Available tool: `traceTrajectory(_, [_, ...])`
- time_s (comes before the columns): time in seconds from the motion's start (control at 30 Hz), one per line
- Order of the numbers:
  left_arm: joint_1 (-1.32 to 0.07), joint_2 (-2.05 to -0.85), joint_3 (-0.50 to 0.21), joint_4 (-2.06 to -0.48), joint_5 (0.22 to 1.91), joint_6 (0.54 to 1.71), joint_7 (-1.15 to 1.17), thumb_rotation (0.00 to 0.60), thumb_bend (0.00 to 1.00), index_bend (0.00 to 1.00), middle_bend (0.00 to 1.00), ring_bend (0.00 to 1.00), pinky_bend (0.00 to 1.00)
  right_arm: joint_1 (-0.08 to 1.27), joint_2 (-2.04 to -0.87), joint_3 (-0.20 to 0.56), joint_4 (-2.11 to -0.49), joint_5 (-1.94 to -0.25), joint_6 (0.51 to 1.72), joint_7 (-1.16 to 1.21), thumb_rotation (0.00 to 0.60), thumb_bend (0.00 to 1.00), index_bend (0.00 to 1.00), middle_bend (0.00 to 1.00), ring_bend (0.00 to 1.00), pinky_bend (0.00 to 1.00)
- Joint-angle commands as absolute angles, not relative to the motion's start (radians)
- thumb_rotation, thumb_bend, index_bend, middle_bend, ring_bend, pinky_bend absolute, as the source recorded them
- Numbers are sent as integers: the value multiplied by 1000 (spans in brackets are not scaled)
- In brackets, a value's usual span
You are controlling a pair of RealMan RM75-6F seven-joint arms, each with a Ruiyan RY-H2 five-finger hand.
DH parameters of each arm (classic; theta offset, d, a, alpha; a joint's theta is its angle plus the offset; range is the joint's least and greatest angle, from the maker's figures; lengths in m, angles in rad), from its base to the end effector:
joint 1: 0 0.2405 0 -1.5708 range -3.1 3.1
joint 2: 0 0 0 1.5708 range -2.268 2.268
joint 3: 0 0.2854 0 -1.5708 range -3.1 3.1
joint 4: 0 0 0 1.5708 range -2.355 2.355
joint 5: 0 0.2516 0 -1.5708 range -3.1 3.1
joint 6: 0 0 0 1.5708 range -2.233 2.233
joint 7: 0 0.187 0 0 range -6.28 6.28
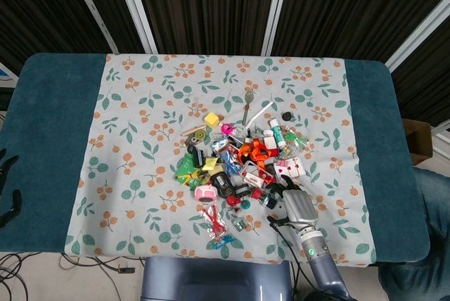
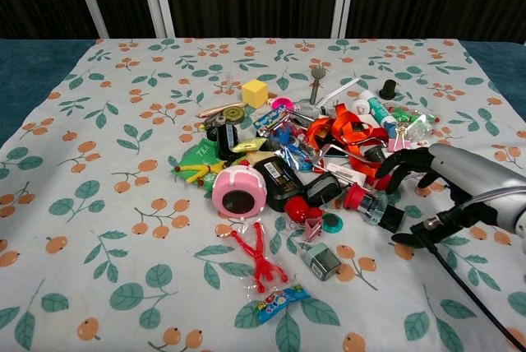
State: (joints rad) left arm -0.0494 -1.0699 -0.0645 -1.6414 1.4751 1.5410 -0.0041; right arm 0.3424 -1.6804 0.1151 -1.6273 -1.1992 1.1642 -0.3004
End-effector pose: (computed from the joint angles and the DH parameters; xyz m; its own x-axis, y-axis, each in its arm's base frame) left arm -0.3574 0.2202 0.1623 0.4083 -0.0553 0.9112 0.9126 0.0457 -0.4062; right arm -0.2105 -0.2839 -0.1017 0.1064 -0.3388 0.9348 -0.9934 -0.0766 0.0853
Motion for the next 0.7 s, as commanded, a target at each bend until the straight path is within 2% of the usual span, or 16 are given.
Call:
traceTrajectory(0.03, [-49,-1070,-65,-1642,1474,1541,-5,600,583,98,0,32,73,352,-1701,127,-1616,-1185,1163,-310,600,248,308,377,110,244])
traceTrajectory(0.47, [-50,-1066,-67,-1644,1471,1538,-10,600,583,98,0,32,73,393,-1788,164,-1560,-1123,1160,-375,600,267,327,388,113,244])
traceTrajectory(0.7, [-50,-1064,-69,-1643,1469,1537,-13,600,583,98,0,32,73,410,-1817,184,-1538,-1104,1165,-386,600,322,362,415,128,244])
